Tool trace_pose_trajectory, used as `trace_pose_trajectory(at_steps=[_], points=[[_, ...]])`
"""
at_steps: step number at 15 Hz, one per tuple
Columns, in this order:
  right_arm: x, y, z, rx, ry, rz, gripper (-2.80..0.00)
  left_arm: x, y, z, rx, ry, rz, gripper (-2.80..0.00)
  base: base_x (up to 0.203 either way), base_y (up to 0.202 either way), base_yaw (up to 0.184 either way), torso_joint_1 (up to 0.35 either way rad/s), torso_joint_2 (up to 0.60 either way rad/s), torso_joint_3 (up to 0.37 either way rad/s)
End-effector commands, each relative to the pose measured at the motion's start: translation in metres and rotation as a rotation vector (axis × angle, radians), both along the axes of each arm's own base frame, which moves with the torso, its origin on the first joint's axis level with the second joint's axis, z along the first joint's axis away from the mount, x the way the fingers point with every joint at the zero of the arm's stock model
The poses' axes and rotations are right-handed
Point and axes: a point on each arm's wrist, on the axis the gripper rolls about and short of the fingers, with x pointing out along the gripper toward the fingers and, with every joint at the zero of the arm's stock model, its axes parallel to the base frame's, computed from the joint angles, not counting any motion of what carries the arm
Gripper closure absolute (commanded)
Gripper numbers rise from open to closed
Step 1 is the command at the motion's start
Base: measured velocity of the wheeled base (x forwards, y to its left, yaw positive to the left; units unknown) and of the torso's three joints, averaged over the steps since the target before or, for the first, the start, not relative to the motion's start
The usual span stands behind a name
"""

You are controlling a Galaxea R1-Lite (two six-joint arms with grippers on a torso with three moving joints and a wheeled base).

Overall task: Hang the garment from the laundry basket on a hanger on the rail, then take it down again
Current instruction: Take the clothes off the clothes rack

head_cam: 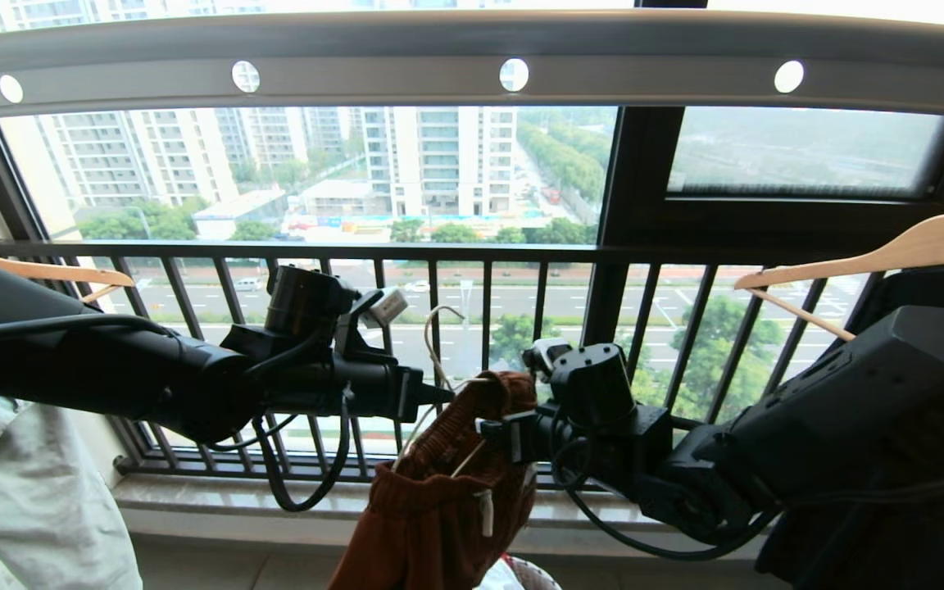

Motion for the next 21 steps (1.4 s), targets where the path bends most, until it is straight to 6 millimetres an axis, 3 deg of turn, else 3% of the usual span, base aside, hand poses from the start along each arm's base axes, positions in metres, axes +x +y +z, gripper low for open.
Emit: trace_pose_trajectory(at_steps=[1,2,8,12,14,21], points=[[0.006,0.002,-0.007,0.013,-0.024,-0.019,-2.80,-0.004,-0.001,0.001,-0.003,-0.001,-0.010,0.00,0.000,0.000,0.000,0.000,0.00,0.000],[0.008,0.003,-0.014,0.007,-0.026,-0.032,0.00,-0.004,-0.002,0.001,-0.003,0.000,-0.010,0.00,0.000,0.000,0.000,0.000,0.00,0.000],[0.012,-0.001,-0.010,0.011,-0.062,-0.068,0.00,-0.004,-0.001,0.001,-0.002,-0.001,-0.008,0.00,0.000,0.000,0.000,0.000,0.00,0.000],[0.013,-0.011,0.012,0.036,-0.105,-0.089,0.00,0.006,-0.004,-0.010,0.035,-0.025,0.066,0.00,0.000,0.000,0.000,0.000,0.00,0.000],[0.018,-0.017,0.012,0.035,-0.107,-0.107,0.00,0.009,-0.005,-0.013,0.029,-0.060,0.086,0.00,0.000,0.000,0.000,0.000,0.00,0.000],[0.065,-0.064,0.018,0.046,-0.156,-0.264,0.00,-0.005,-0.010,-0.004,0.021,-0.079,0.057,0.00,0.000,0.000,0.000,0.000,0.00,0.000]])
